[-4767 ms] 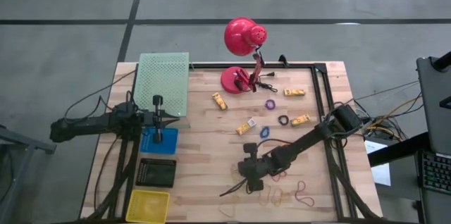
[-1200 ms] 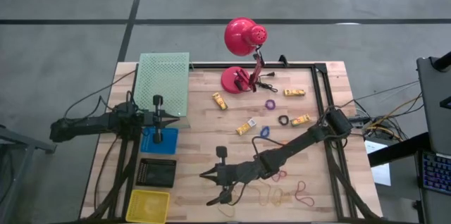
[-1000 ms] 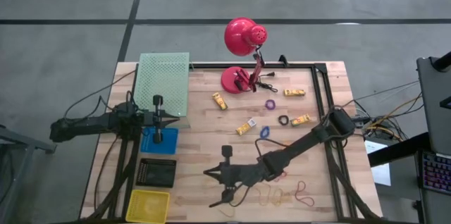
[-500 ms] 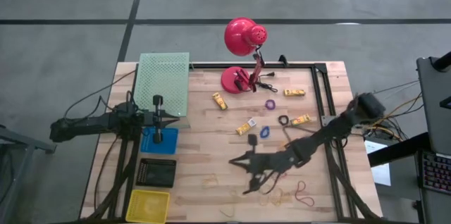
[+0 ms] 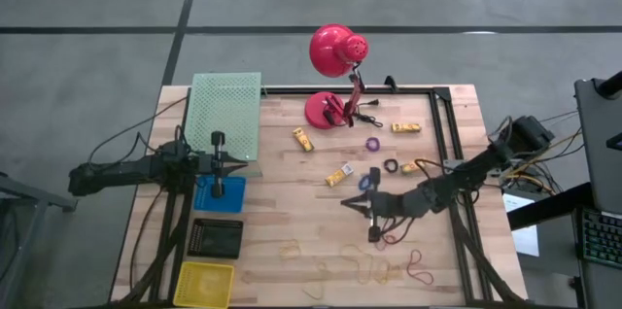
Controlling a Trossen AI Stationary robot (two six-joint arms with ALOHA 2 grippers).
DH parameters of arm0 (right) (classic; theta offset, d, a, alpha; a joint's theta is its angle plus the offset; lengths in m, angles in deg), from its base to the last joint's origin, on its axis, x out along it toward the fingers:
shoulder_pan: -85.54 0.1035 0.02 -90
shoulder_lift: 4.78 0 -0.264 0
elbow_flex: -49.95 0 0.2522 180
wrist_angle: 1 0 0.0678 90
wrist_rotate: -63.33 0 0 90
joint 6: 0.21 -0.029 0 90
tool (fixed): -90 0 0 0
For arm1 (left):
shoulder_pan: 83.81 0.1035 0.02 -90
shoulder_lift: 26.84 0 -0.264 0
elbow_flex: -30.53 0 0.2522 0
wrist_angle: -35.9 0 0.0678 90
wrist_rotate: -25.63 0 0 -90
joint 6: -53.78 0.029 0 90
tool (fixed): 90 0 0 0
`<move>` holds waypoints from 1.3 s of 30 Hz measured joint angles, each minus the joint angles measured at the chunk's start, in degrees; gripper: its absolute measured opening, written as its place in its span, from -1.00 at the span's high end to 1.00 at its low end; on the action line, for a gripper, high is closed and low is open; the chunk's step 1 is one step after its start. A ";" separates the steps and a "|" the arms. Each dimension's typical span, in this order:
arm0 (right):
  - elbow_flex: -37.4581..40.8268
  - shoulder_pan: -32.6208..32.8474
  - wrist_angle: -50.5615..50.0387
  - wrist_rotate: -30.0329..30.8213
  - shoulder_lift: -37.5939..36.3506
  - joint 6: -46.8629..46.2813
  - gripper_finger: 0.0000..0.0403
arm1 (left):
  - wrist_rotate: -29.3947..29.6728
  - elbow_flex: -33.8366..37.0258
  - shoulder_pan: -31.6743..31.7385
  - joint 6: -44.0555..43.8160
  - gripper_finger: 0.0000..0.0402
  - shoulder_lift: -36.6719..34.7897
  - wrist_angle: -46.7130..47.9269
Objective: Pick & Place Office Desk Supplies
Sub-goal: Put the yellow rubber band into the yellow bin
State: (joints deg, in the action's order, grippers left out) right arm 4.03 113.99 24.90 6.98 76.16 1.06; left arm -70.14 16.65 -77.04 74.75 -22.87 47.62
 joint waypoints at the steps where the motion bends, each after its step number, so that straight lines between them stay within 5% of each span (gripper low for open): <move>1: 0.74 0.04 0.22 1.35 -0.15 0.74 0.96 | -0.02 0.01 0.01 0.00 0.88 0.00 0.00; 4: 3.18 0.02 1.30 5.33 -0.78 1.22 0.96 | -0.02 0.00 0.01 0.00 0.88 0.00 0.00; 17: 20.22 0.00 25.26 3.10 -8.69 3.26 0.96 | 0.01 0.00 0.00 0.00 0.88 0.73 -0.09; 24: 23.36 0.00 25.74 11.30 -16.47 5.01 0.96 | -0.01 0.01 0.01 0.00 0.88 1.18 -0.05; 39: 31.72 0.04 24.02 11.58 -32.03 7.79 0.96 | 0.01 -0.01 -0.01 0.00 0.88 1.53 -0.02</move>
State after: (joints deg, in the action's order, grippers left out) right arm 35.75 114.03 48.92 18.55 44.12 8.85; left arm -70.13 16.65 -77.04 74.75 -21.34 47.60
